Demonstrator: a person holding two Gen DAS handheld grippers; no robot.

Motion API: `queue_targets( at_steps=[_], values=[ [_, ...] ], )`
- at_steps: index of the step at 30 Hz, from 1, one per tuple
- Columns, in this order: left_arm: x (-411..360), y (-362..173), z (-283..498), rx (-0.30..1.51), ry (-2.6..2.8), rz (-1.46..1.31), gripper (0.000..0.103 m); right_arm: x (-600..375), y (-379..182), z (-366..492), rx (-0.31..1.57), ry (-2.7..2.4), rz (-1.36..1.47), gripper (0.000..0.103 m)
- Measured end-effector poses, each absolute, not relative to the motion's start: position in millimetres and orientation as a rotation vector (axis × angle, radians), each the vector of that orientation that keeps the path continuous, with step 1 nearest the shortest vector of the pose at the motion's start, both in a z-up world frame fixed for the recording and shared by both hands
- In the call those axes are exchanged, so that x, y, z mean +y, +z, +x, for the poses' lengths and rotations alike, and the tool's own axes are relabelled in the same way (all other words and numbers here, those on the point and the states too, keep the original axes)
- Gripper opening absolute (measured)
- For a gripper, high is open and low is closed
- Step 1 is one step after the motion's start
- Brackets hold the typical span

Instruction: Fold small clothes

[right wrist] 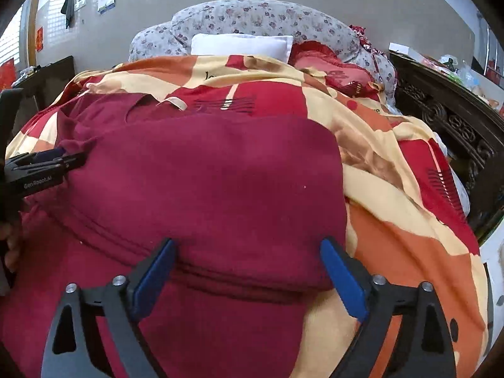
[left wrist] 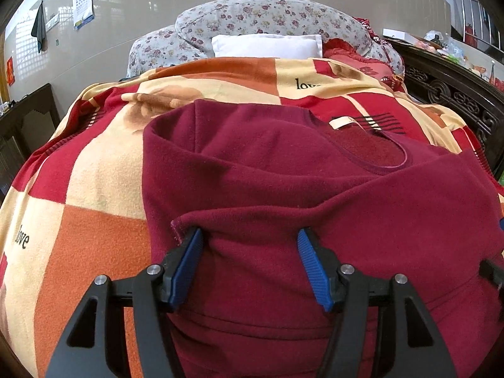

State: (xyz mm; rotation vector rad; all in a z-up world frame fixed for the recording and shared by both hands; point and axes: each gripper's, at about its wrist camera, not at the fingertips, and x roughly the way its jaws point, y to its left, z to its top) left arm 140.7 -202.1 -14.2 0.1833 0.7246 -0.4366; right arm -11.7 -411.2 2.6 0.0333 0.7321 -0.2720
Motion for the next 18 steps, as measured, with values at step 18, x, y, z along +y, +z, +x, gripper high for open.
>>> queue_targets(
  at_steps=[18],
  values=[
    [-202.4,-14.0,140.6,0.725,-0.447,0.172,0.064,-401.0,-2.8,-10.8,0.728,-0.29,-0.042,0.103]
  ],
)
